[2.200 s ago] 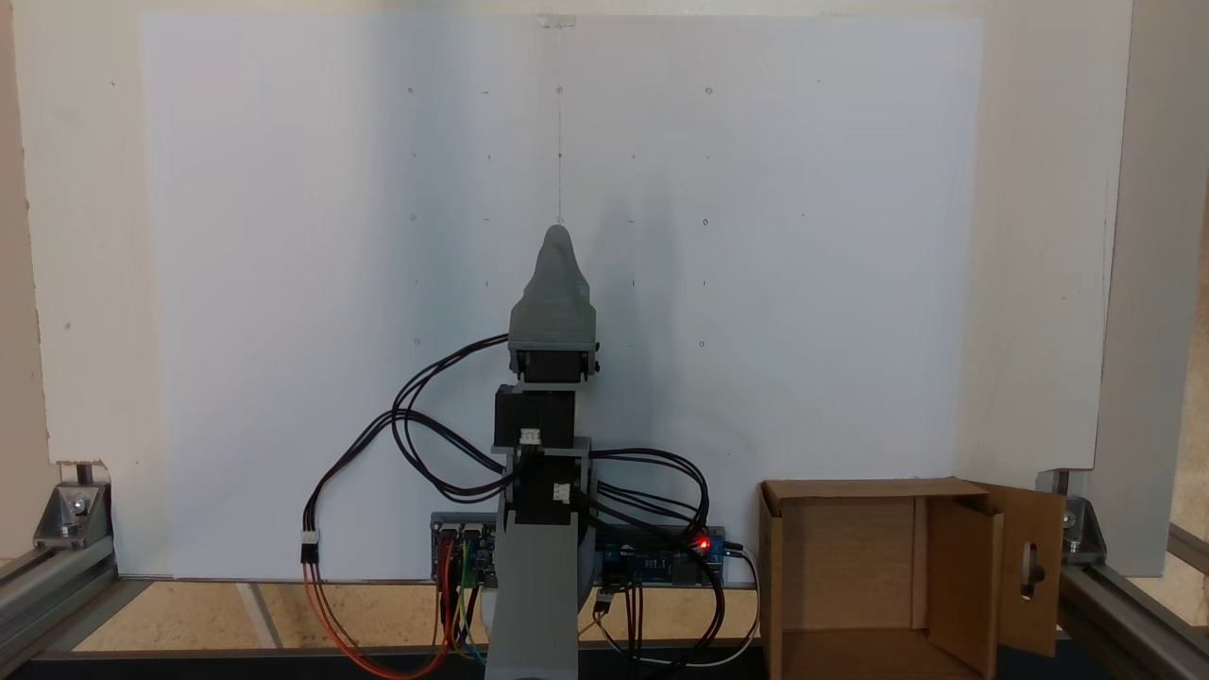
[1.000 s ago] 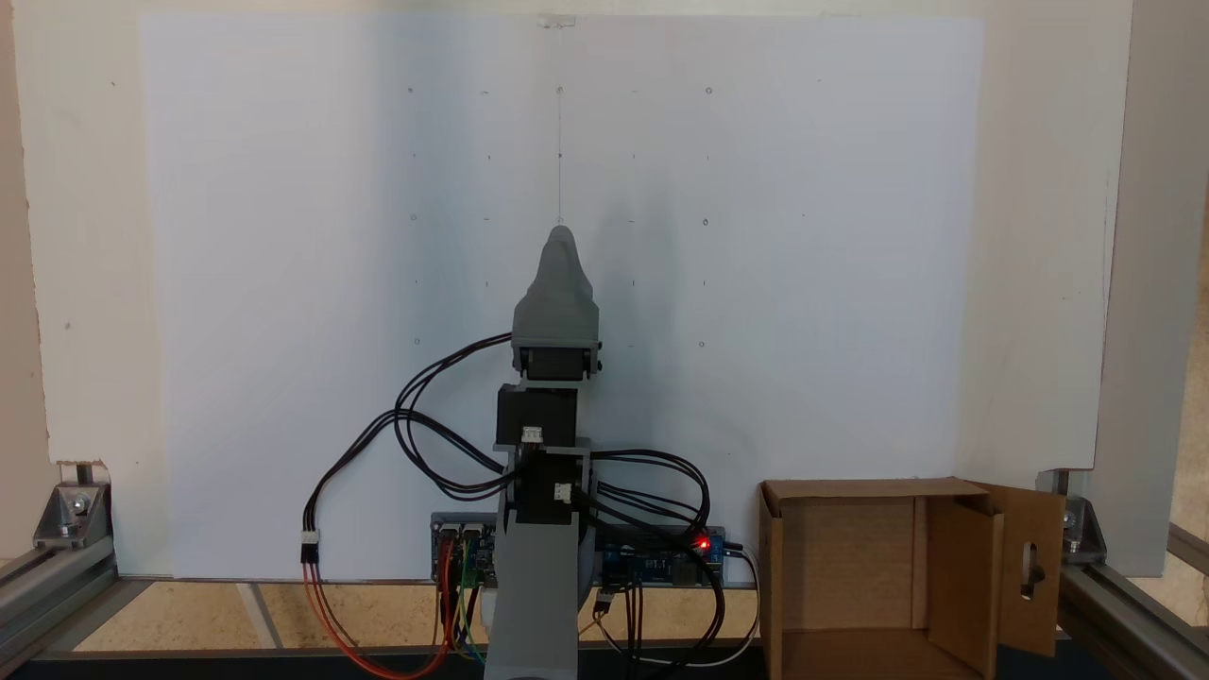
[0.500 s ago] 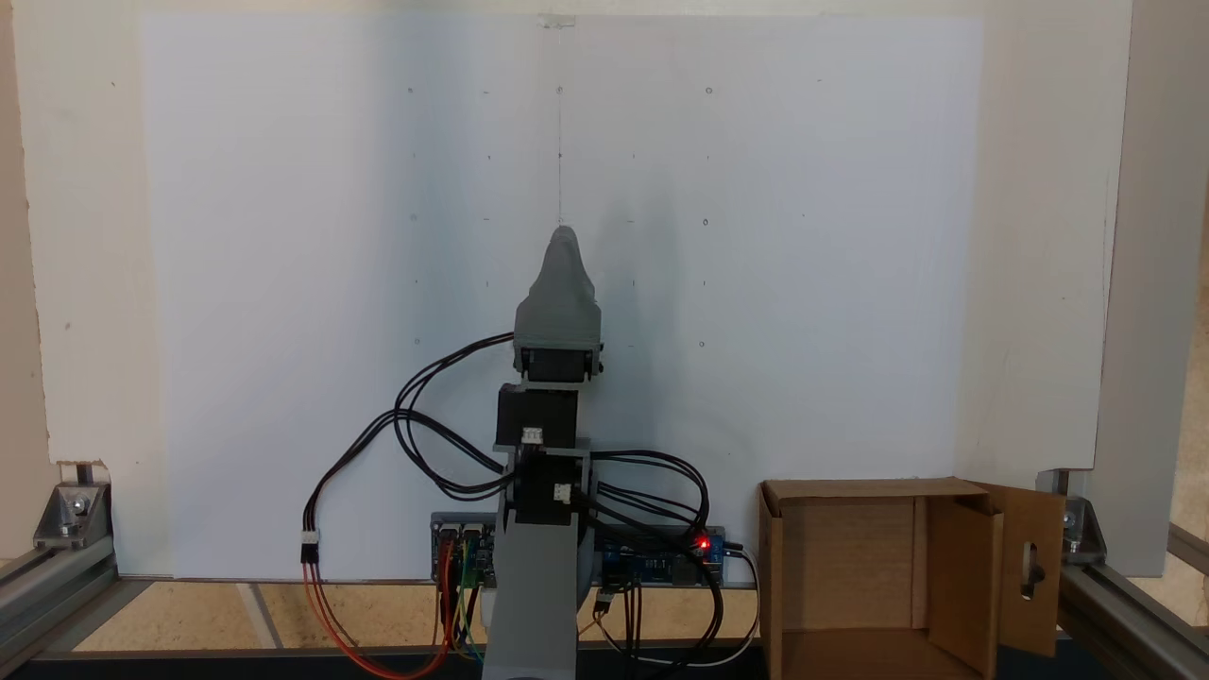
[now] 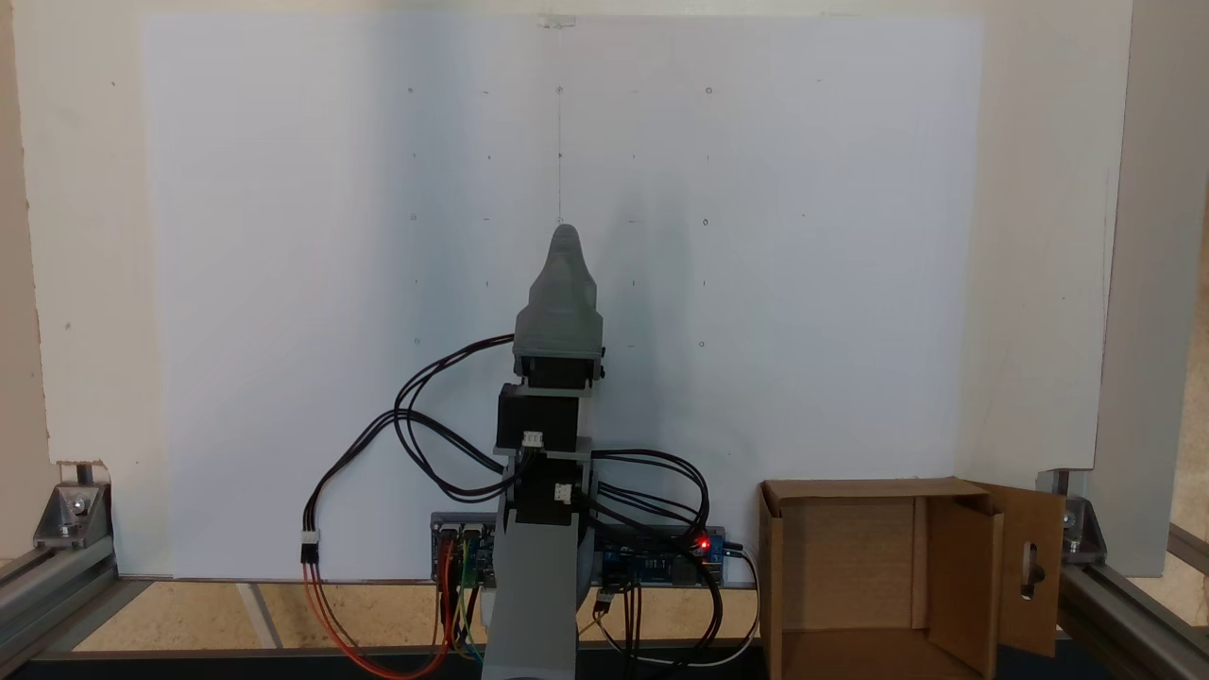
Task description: Grasp a green dice and put it in the bin.
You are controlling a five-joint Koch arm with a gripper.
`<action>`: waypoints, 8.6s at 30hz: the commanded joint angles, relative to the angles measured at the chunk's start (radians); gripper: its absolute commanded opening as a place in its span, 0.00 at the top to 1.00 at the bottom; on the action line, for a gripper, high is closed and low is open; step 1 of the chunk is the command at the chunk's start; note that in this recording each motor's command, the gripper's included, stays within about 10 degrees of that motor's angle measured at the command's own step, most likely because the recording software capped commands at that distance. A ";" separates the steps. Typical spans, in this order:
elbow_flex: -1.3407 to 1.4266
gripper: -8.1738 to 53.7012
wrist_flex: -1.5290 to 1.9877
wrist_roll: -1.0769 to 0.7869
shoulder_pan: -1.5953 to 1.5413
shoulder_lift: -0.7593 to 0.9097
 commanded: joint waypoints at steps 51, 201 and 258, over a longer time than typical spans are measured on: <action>-1.045 0.17 2.118 0.009 -0.035 0.107; -1.624 0.68 2.631 -0.006 0.314 -0.319; -1.537 0.15 1.930 -0.061 0.421 -0.216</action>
